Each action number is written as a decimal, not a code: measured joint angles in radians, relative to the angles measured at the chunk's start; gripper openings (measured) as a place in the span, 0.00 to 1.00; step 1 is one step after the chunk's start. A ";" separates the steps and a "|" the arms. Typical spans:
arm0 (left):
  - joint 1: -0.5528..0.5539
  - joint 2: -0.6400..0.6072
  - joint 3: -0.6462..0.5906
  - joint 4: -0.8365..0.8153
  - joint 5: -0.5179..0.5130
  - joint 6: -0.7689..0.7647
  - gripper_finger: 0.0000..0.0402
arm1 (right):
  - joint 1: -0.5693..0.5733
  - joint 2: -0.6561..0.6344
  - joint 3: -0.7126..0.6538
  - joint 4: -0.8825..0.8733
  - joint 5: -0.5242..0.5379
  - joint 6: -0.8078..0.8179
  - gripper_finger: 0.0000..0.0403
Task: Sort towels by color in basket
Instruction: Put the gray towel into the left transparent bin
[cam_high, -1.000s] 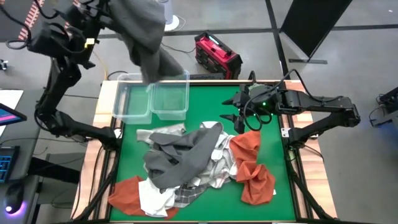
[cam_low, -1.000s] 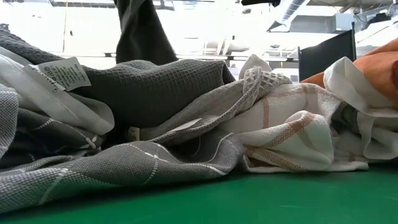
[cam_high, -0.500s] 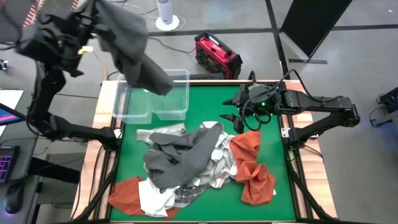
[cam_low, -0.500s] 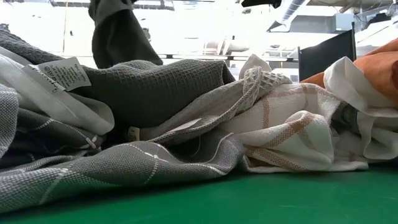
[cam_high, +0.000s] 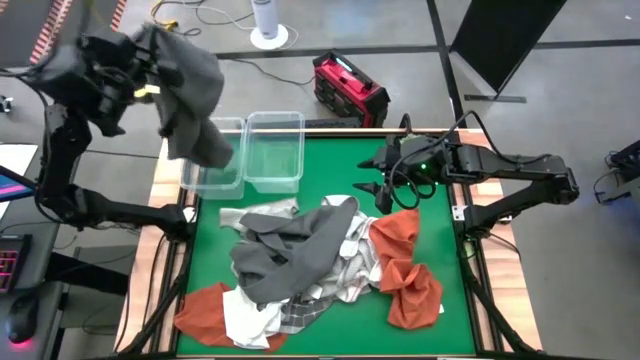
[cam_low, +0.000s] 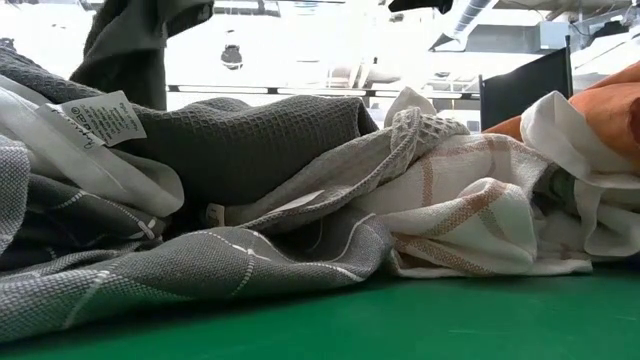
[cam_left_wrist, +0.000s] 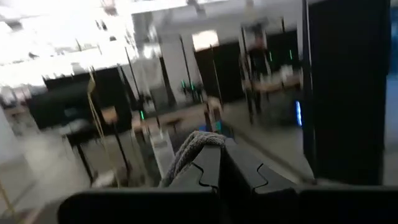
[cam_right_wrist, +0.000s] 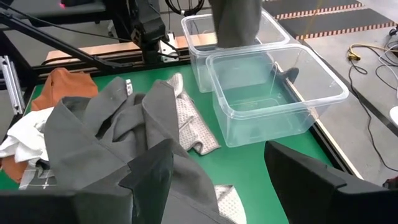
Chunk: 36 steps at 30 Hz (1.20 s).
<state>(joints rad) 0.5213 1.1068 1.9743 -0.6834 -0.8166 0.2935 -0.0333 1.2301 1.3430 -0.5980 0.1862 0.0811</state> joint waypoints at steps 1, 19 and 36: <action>0.000 0.006 0.000 -0.067 -0.001 -0.040 0.00 | -0.001 0.000 0.000 0.000 0.000 0.000 0.70; 0.036 0.167 -0.002 -0.569 0.457 -0.290 0.00 | 0.001 0.000 0.000 -0.001 0.024 -0.010 0.70; 0.083 0.271 -0.054 -0.881 0.035 -0.339 0.00 | 0.021 0.000 0.000 -0.016 0.025 0.002 0.70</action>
<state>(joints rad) 0.6041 1.3777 1.9203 -1.5648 -0.7815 -0.0453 -0.0128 1.2301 1.3434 -0.6139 0.2111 0.0826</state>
